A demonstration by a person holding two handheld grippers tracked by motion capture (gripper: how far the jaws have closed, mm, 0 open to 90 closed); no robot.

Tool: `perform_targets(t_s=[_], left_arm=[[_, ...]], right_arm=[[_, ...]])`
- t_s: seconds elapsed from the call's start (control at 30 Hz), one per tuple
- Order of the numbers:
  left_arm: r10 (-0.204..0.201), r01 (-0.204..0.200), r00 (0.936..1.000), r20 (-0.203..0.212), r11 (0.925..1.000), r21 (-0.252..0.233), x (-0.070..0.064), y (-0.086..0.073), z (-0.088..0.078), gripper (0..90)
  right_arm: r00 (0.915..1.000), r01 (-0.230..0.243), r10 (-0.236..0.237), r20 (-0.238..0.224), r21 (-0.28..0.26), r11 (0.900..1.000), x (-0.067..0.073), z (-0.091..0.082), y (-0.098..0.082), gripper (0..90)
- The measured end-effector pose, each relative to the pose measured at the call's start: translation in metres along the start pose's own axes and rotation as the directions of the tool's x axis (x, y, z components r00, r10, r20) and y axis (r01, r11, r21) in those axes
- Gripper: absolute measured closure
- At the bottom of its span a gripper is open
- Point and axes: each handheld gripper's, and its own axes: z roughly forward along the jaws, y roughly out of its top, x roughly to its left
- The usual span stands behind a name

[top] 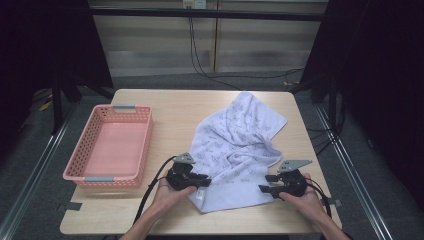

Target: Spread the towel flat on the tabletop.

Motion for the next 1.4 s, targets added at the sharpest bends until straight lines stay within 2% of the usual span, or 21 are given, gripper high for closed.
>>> perform_targets(t_s=[0.07, 0.13, 0.17, 0.23, 0.3, 0.33, 0.4, 0.5, 0.53, 0.6, 0.67, 0.77, 0.83, 0.93, 1.07, 1.13, 1.2, 1.23, 1.27, 1.33, 1.4], left_arm=[[-0.012, 0.012, 0.9999, -0.001, 0.9982, -0.059, 0.001, 0.002, -0.013, 79.0], [-0.036, 0.036, 0.9993, 0.006, 0.9916, -0.124, 0.001, 0.004, -0.028, 79.6], [-0.032, 0.031, 0.9995, -0.006, 0.9890, -0.145, 0.002, 0.005, -0.034, 80.9], [-0.032, 0.026, 0.9988, -0.038, 0.9875, -0.156, 0.003, 0.005, -0.045, 82.1], [-0.039, 0.032, 0.9987, -0.034, 0.9825, -0.184, 0.002, 0.003, -0.056, 82.4], [-0.036, 0.029, 0.9986, -0.038, 0.9815, -0.189, 0.001, 0.002, -0.060, 82.4], [-0.041, 0.031, 0.9982, -0.044, 0.9775, -0.209, 0.000, 0.000, -0.069, 82.4], [-0.057, 0.048, 0.9980, -0.029, 0.9672, -0.250, -0.001, 0.000, -0.079, 82.5], [-0.057, 0.048, 0.9980, -0.027, 0.9639, -0.262, -0.001, 0.002, -0.082, 82.6], [-0.068, 0.058, 0.9973, -0.026, 0.9532, -0.297, -0.002, 0.004, -0.087, 82.8], [-0.069, 0.054, 0.9968, -0.038, 0.9485, -0.312, -0.001, 0.008, -0.092, 83.2], [-0.077, 0.056, 0.9959, -0.047, 0.9380, -0.342, -0.001, 0.018, -0.097, 83.5], [-0.063, 0.040, 0.9968, -0.050, 0.9296, -0.366, -0.005, 0.026, -0.100, 83.5], [-0.051, 0.027, 0.9975, -0.050, 0.9161, -0.400, -0.012, 0.038, -0.108, 83.5], [-0.021, -0.006, 0.9980, -0.059, 0.9056, -0.424, -0.024, 0.049, -0.125, 83.5], [0.000, -0.026, 0.9983, -0.059, 0.9019, -0.431, -0.035, 0.050, -0.134, 83.4], [0.021, -0.045, 0.9980, -0.059, 0.8950, -0.444, -0.046, 0.046, -0.141, 83.1], [0.030, -0.049, 0.9983, -0.049, 0.8926, -0.448, -0.051, 0.040, -0.143, 83.0], [0.037, -0.054, 0.9983, -0.046, 0.8930, -0.447, -0.055, 0.033, -0.144, 83.0], [0.040, -0.061, 0.9973, -0.062, 0.9115, -0.407, -0.063, 0.014, -0.142, 83.0], [0.012, -0.032, 0.9985, -0.053, 0.9221, -0.386, -0.067, -0.007, -0.142, 83.1]], right_arm=[[0.9993, 0.035, -0.035, 0.011, 0.002, 0.999, 0.005, 0.001, -0.001, 50.4], [0.9971, 0.067, -0.067, 0.036, 0.011, 0.998, 0.010, 0.001, -0.001, 56.8], [0.9937, 0.095, -0.096, 0.057, 0.014, 0.995, 0.012, 0.001, -0.001, 57.6], [0.9934, 0.100, -0.100, 0.056, 0.007, 0.995, 0.012, 0.001, -0.002, 60.0], [0.9943, 0.098, -0.099, 0.042, 0.008, 0.995, 0.012, 0.000, -0.002, 72.2], [0.9955, 0.083, -0.083, 0.046, 0.011, 0.997, 0.011, 0.000, -0.002, 77.5], [0.9991, 0.038, -0.038, 0.019, 0.022, 0.999, 0.008, -0.002, -0.001, 84.6], [0.9994, -0.031, 0.031, -0.015, 0.001, 1.000, 0.000, -0.007, 0.000, 86.5], [0.9985, -0.052, 0.051, -0.018, -0.033, 0.998, -0.003, -0.011, 0.001, 86.6], [0.9953, -0.097, 0.095, -0.019, -0.100, 0.990, -0.010, -0.023, 0.005, 86.9], [0.9912, -0.132, 0.131, -0.015, -0.156, 0.979, -0.018, -0.035, 0.009, 87.2], [0.9867, -0.159, 0.163, -0.001, -0.222, 0.962, -0.032, -0.055, 0.018, 87.3], [0.9858, -0.161, 0.168, 0.005, -0.263, 0.951, -0.036, -0.068, 0.028, 87.3], [0.9889, -0.136, 0.147, 0.015, -0.305, 0.943, -0.037, -0.088, 0.046, 87.3], [0.9910, -0.116, 0.132, 0.024, -0.340, 0.933, -0.034, -0.107, 0.064, 87.3], [0.9923, -0.113, 0.124, 0.006, -0.362, 0.925, -0.029, -0.114, 0.068, 87.3], [0.9953, -0.084, 0.096, 0.013, -0.394, 0.915, -0.019, -0.122, 0.067, 87.3], [0.9971, -0.066, 0.076, 0.010, -0.399, 0.915, -0.013, -0.126, 0.065, 87.3], [0.9977, -0.058, 0.067, 0.008, -0.401, 0.914, -0.007, -0.128, 0.061, 87.3], [0.9984, -0.054, 0.056, -0.007, -0.391, 0.919, 0.005, -0.128, 0.048, 87.2], [0.9982, -0.061, 0.055, -0.025, -0.364, 0.930, 0.015, -0.124, 0.032, 87.2]])
